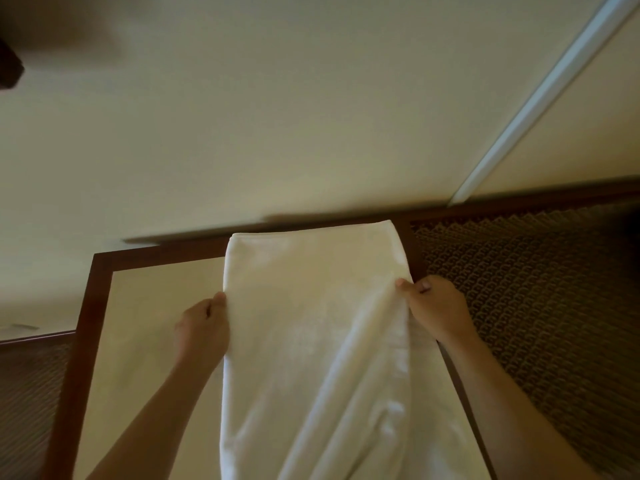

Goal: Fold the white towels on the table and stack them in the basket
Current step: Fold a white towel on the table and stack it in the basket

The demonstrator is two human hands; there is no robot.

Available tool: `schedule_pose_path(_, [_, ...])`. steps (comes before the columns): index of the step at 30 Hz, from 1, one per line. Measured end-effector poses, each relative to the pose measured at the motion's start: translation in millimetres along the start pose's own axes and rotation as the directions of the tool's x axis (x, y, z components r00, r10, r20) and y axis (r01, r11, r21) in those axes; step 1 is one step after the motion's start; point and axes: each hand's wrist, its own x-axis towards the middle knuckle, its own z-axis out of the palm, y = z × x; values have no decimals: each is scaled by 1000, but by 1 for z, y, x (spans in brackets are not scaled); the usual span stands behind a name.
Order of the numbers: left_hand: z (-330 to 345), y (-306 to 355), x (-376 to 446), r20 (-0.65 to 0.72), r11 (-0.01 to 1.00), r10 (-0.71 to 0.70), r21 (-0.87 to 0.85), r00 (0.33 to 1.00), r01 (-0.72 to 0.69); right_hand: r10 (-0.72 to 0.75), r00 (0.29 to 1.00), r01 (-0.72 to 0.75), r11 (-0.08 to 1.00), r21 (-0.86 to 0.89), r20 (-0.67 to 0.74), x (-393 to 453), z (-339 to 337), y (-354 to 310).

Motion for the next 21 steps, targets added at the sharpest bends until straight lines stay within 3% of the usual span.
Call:
schedule_pose_path(5, [-5, -5, -10, 130, 999, -36, -32, 991, 40, -6, 1000, 6, 999, -33, 25, -22, 10, 1])
schedule_pose_path(10, [6, -5, -18, -8, 999, 33, 11, 999, -33, 57, 998, -56, 997, 60, -5, -17, 5, 7])
schedule_pose_path(14, [17, -11, -23, -83, 976, 187, 128, 979, -175, 54, 996, -62, 989, -133, -66, -17, 11, 8])
schedule_pose_path(17, [19, -10, -25, -118, 973, 186, 164, 976, -165, 40, 995, -54, 986, -157, -89, -17, 16, 3])
schedule_pose_path(21, [9, -16, -31, -67, 992, 126, 33, 990, -124, 26, 997, -34, 993, -109, -75, -20, 10, 8])
